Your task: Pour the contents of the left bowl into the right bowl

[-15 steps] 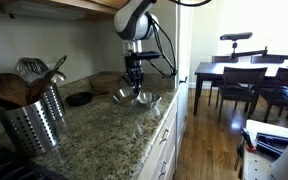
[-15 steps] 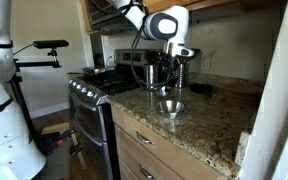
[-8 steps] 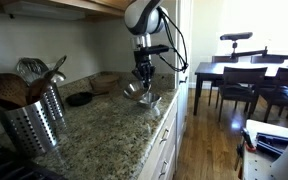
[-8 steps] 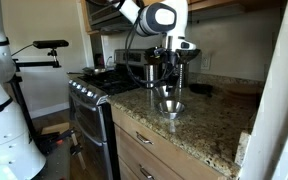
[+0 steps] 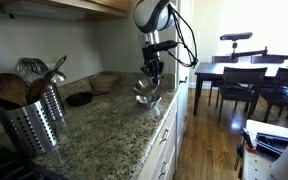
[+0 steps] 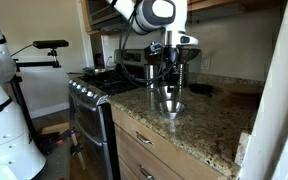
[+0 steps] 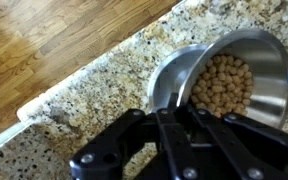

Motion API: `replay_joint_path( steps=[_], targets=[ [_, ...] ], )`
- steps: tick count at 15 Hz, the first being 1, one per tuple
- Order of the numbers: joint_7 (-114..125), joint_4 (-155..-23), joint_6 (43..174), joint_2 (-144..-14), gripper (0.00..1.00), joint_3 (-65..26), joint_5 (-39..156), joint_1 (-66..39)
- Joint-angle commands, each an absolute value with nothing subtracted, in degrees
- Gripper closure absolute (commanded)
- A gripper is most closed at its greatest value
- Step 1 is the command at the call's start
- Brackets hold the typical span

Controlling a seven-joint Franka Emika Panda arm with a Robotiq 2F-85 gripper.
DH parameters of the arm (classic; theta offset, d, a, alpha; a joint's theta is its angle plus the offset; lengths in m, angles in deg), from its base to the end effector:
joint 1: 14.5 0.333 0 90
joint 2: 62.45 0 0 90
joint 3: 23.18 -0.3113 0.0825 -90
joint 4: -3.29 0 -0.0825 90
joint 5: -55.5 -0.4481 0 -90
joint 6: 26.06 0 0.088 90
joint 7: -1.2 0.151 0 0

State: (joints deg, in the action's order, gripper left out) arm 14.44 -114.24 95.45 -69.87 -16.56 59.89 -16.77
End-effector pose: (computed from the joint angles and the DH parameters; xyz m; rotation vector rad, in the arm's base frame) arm 0.6071 -0.1015 0.2868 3.0141 -0.5232 -0.0863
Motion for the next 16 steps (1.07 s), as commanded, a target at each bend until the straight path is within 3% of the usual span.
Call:
replay_joint_path(
  steps=[1,16],
  targets=[
    [18.21,-117.4,95.0,-65.95,0.93,-16.08,63.39,-17.5],
    [25.93,-113.66,90.26,-68.43,0.93,-14.89,73.86,-17.89]
  ],
)
